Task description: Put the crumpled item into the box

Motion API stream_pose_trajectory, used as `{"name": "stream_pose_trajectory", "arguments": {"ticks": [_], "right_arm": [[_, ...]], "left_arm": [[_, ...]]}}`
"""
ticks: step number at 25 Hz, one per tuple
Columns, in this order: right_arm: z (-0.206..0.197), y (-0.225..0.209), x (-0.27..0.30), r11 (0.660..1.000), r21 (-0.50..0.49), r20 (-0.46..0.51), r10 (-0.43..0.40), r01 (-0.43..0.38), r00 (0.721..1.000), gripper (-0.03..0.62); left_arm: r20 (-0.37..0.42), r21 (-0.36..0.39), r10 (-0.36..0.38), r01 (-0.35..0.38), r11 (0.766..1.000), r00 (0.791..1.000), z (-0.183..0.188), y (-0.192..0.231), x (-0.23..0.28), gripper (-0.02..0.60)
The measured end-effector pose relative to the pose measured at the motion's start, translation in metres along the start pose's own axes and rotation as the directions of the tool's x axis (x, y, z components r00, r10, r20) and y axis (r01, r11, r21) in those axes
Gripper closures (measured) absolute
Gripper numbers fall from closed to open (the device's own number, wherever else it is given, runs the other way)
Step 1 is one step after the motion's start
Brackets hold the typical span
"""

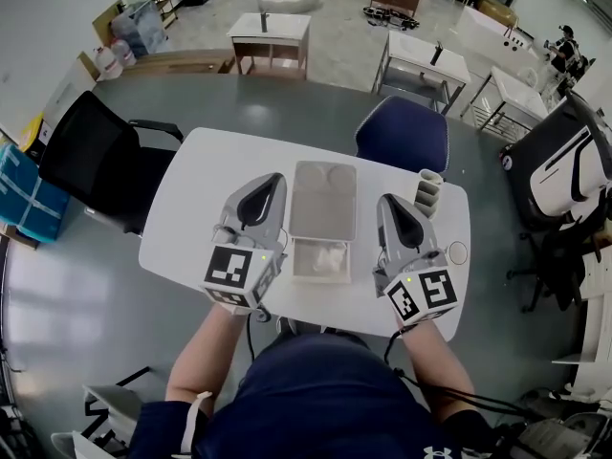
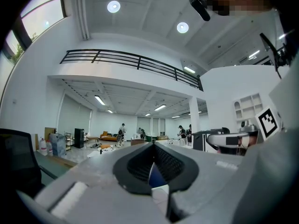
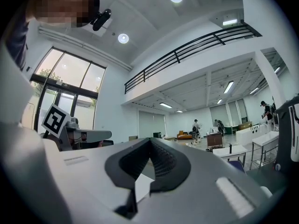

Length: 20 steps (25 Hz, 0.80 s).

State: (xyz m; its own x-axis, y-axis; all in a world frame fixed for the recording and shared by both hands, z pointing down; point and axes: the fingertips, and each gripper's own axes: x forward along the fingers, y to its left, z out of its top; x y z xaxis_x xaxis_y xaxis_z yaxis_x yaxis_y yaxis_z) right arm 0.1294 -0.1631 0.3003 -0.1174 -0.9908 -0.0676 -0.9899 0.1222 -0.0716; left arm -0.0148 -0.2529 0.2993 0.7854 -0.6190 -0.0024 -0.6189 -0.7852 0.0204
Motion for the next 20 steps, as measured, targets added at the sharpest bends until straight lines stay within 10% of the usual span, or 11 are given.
{"name": "stream_pose_trajectory", "arguments": {"ticks": [20], "right_arm": [[-0.022, -0.011, 0.017, 0.998, 0.052, -0.022, -0.026, 0.027, 0.999, 0.592]], "left_arm": [[-0.056, 0.001, -0.003, 0.003, 1.0, 0.998, -0.03, 0.016, 0.011, 0.58]]}}
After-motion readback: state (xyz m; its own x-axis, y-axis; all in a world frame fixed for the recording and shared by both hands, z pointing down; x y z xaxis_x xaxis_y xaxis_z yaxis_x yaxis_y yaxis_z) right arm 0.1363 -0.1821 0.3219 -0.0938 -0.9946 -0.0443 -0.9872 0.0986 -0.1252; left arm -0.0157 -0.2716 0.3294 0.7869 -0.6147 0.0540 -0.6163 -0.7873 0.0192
